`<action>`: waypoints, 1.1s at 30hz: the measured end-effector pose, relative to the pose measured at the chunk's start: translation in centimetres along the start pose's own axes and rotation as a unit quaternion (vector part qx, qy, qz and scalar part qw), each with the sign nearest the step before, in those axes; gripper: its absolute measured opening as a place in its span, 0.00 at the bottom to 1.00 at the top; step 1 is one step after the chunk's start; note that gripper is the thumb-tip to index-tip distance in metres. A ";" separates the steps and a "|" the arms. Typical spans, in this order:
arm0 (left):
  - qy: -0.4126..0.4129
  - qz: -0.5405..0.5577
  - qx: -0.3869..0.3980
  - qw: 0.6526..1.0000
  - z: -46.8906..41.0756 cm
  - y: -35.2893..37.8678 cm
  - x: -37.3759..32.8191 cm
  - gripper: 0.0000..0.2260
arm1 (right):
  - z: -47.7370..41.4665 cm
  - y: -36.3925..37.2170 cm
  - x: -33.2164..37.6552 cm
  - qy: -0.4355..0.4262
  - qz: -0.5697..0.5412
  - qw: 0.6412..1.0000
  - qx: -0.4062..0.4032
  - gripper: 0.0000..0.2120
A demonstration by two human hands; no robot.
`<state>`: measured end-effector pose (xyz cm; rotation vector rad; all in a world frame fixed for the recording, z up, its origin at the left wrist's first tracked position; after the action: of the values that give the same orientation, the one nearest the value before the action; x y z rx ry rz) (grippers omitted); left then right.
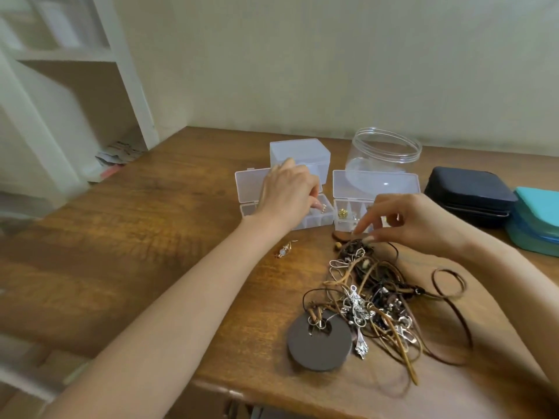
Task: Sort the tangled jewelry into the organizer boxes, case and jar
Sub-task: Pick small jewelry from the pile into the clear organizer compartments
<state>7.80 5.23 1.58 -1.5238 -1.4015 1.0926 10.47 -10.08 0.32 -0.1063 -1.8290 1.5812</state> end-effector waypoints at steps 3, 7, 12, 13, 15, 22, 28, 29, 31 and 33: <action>-0.007 -0.023 -0.009 1.000 0.1 -0.3 0.5 0.11 | 0.0 0.1 0.4 -0.005 0.021 1.000 0.013 0.09; -0.013 -0.034 -0.001 0.999 0.2 -0.2 1.0 0.11 | 0.0 0.1 0.9 -0.003 0.049 0.998 0.027 0.09; -0.012 -0.029 0.028 0.999 0.2 0.4 1.0 0.12 | 0.1 0.6 -0.1 0.044 0.075 0.994 0.071 0.09; -0.008 -0.022 0.017 1.000 0.3 0.2 1.0 0.12 | 0.1 0.7 -0.3 0.045 0.069 0.994 0.075 0.09; -0.002 0.026 -0.031 0.999 0.7 -0.8 0.8 0.11 | 0.2 0.7 -0.3 0.039 0.051 0.994 0.087 0.09; 0.130 0.156 0.116 0.972 2.6 -0.5 -4.1 0.12 | 1.5 -2.1 -0.1 0.000 -0.144 0.987 0.065 0.04; 0.147 0.118 0.283 0.940 3.4 2.1 -4.4 0.13 | 2.4 -3.3 0.2 -0.039 -0.299 0.953 0.038 0.04; 0.140 0.122 0.298 0.936 3.5 2.1 -4.3 0.14 | 2.5 -3.6 0.1 -0.048 -0.312 0.948 0.039 0.04; 0.132 0.125 0.325 0.928 3.7 2.3 -4.1 0.18 | 2.8 -3.9 -0.5 -0.047 -0.315 0.946 0.056 0.04; 0.131 0.129 0.343 0.921 3.8 2.3 -4.1 0.21 | 3.1 -3.4 -1.5 -0.014 -0.295 0.949 0.113 0.03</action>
<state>4.85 0.94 -1.53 -1.2757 -0.5428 1.3015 11.17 -14.31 2.68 0.5248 -1.4909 1.3400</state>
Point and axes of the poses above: each hand's wrist, its own z-axis away from the middle knuckle, its own y-axis out of the palm, x = y × z, the point moved 7 cm from there along -z, towards the middle knuckle, and after that the axes turned 9 degrees about x, right-handed, at the moved point
